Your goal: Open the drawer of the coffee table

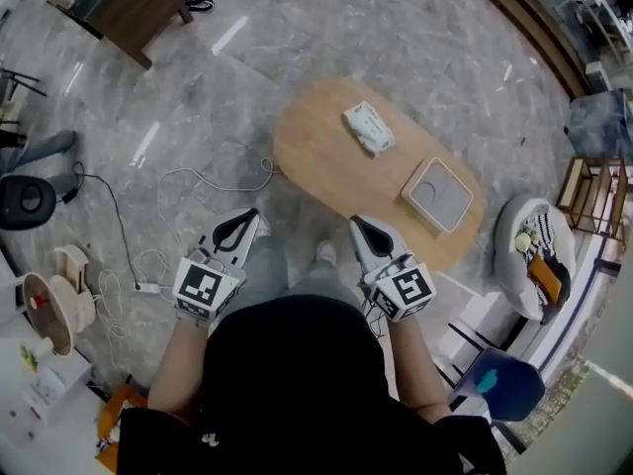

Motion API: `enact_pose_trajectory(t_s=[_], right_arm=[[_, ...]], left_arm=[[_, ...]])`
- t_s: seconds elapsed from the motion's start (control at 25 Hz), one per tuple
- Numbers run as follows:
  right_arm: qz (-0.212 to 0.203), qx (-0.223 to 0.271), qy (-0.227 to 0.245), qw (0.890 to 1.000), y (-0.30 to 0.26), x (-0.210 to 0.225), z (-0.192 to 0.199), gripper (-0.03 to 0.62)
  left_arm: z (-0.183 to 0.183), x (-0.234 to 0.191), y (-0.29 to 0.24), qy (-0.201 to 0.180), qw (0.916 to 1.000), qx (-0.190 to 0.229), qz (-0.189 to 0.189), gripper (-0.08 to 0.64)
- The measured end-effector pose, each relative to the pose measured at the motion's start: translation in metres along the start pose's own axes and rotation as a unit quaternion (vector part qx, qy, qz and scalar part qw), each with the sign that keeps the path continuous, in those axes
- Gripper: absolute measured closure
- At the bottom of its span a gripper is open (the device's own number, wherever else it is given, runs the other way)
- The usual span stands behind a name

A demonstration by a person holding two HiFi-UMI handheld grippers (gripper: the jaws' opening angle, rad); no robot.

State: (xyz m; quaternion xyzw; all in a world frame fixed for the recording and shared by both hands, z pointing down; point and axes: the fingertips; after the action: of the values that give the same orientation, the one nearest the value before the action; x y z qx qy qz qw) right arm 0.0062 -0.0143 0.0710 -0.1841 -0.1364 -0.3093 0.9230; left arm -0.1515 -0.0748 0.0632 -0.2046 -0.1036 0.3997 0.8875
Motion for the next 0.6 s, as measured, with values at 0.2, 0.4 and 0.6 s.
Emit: enact_pose_trajectory(t_s=[0.2, 0.4, 0.6], right_arm=[[0.059, -0.003, -0.032, 0.998, -0.031, 0.022, 0.021, 0.594], [0.11, -0.012, -0.054, 0.992, -0.051, 0.029, 0.05, 0.594], [0.159, -0.015, -0.078, 0.984, -0.057, 0.039, 0.085, 0.594]], left_arm=[[0.034, -0.029, -0.042, -0.026, 0.9969, -0.031, 0.068, 0.551], [0.072, -0.044, -0.076, -0.044, 0.9893, -0.062, 0.124, 0.551], [0.113, -0.052, -0.11, -0.056, 0.9812, -0.094, 0.159, 0.551]])
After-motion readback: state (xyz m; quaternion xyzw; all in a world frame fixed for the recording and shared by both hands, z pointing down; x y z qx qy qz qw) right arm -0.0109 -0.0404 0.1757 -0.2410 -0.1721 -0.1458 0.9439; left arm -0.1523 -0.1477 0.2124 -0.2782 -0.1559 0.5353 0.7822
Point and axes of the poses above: the fingertips, and each gripper's own axes: y backward along the fingers, x to its right, z out of its underside, and after that the axes turned 15 degrees about -z, right-handed
